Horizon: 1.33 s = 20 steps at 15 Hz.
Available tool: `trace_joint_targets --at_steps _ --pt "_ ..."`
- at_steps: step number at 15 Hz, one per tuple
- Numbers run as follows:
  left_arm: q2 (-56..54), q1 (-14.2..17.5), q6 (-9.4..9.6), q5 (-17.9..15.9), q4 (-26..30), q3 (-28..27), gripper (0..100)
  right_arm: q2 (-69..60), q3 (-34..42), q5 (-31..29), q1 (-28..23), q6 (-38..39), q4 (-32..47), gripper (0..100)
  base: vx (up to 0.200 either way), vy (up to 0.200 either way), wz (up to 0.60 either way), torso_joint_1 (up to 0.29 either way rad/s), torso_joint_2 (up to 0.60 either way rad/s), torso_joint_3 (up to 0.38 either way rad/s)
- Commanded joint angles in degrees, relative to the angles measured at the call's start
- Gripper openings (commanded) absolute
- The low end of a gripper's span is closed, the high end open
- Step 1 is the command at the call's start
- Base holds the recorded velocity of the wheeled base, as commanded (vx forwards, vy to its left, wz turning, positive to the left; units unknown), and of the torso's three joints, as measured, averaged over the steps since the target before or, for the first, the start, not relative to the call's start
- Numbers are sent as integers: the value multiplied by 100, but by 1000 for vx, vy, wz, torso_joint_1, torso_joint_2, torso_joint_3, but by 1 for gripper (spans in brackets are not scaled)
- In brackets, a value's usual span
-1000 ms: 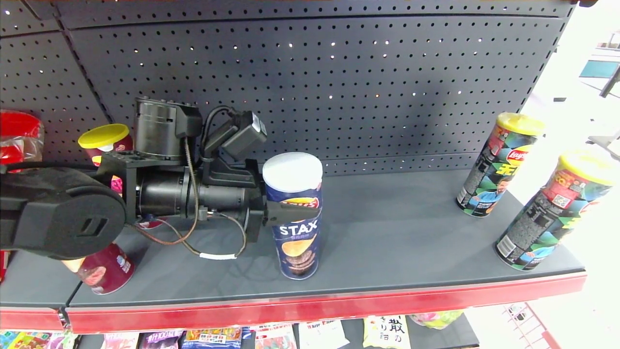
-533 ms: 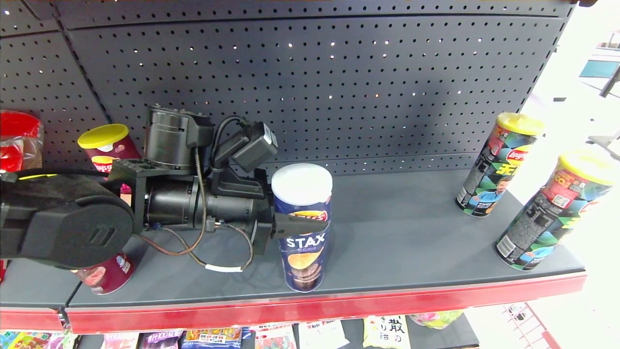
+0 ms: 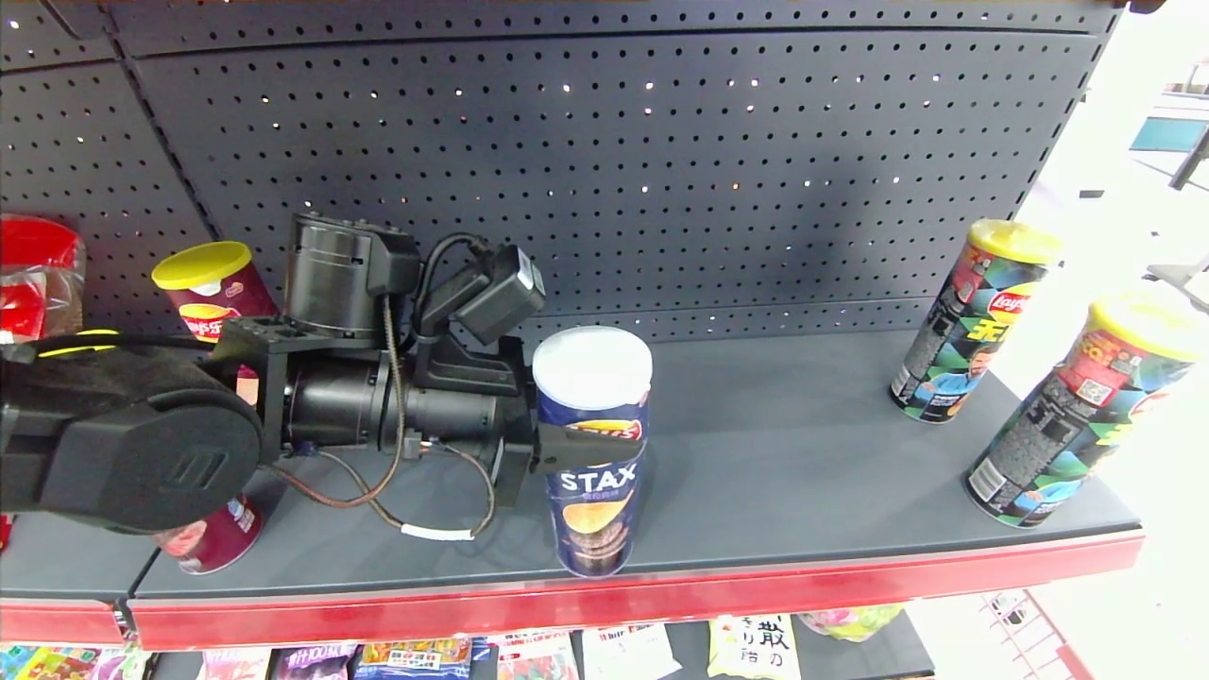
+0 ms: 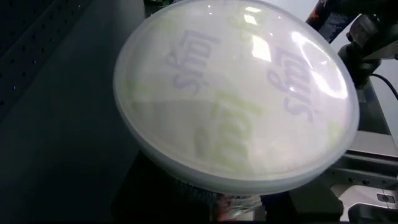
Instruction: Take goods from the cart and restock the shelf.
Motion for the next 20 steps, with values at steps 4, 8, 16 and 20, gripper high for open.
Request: trace_joint_targets --at_steps 4,8,16,20 --pt "3 -3 -16 87 8 43 100 4 0 3 0 -4 8 0 0 0 0 0 0 0" --pt "-287 33 -33 158 8 465 100 22 -52 65 26 -12 25 0 0 0 0 0 0 0" --pt "-1491 701 -25 167 17 1827 100 2421 -1740 1260 53 -21 -1 0 0 0 0 0 0 0" --pt "-2238 780 -25 298 8 2724 100 4179 -3014 1550 413 -30 -36 0 0 0 0 0 0 0"
